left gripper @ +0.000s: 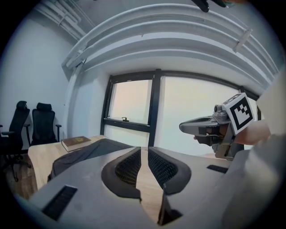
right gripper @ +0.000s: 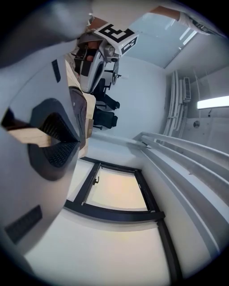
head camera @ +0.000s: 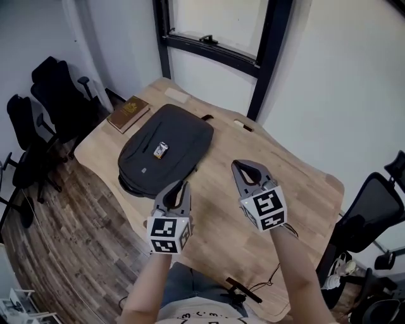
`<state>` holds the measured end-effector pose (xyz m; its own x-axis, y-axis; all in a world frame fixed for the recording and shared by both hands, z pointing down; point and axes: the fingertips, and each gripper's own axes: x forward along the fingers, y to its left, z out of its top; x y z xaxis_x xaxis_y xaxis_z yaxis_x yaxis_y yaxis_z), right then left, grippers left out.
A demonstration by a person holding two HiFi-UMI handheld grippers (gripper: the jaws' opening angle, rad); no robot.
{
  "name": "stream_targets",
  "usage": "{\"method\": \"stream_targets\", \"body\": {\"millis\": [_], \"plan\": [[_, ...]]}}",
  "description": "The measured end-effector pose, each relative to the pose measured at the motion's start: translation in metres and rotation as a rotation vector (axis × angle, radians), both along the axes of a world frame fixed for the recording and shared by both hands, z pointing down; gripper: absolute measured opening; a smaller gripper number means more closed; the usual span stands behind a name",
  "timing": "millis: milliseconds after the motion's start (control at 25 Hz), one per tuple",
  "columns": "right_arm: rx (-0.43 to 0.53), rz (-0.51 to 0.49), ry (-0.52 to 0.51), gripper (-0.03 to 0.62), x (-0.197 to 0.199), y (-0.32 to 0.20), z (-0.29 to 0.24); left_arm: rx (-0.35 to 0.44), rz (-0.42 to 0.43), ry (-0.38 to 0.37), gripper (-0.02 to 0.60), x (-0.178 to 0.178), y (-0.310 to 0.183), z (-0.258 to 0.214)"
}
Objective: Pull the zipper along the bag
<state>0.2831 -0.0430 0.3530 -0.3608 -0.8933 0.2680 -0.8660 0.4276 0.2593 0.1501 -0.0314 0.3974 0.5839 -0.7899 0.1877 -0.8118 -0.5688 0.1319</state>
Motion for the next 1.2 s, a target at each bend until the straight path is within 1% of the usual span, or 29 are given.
{"method": "stream_targets", "body": {"millis": [40, 120, 360, 640, 800, 1000, 1080, 1200], "plan": [[-0.006, 0.003, -0.004, 0.052, 0.001, -0.005, 0.004, -0.025, 0.008, 0.006, 0.039, 0.005, -0.002, 0.007], [-0.02, 0.01, -0.016, 0.052, 0.003, -0.014, 0.011, -0.082, 0.019, 0.023, 0.128, 0.015, -0.008, 0.022], [-0.087, 0.02, -0.042, 0.052, 0.008, -0.031, 0.042, -0.25, -0.001, 0.081, 0.13, 0.034, -0.024, 0.072], [-0.153, 0.031, -0.054, 0.052, 0.021, -0.063, 0.077, -0.401, -0.025, 0.092, 0.129, 0.058, -0.054, 0.134], [-0.184, 0.017, -0.038, 0.052, 0.021, -0.088, 0.095, -0.481, -0.08, 0.106, 0.129, 0.062, -0.079, 0.165], [-0.239, -0.033, 0.026, 0.052, 0.013, -0.125, 0.119, -0.543, -0.158, 0.102, 0.132, 0.063, -0.103, 0.194], [-0.269, -0.061, 0.051, 0.051, 0.01, -0.144, 0.13, -0.556, -0.187, 0.097, 0.147, 0.065, -0.107, 0.202], [-0.321, -0.084, 0.061, 0.051, 0.008, -0.178, 0.146, -0.562, -0.186, 0.094, 0.161, 0.07, -0.112, 0.21]]}}
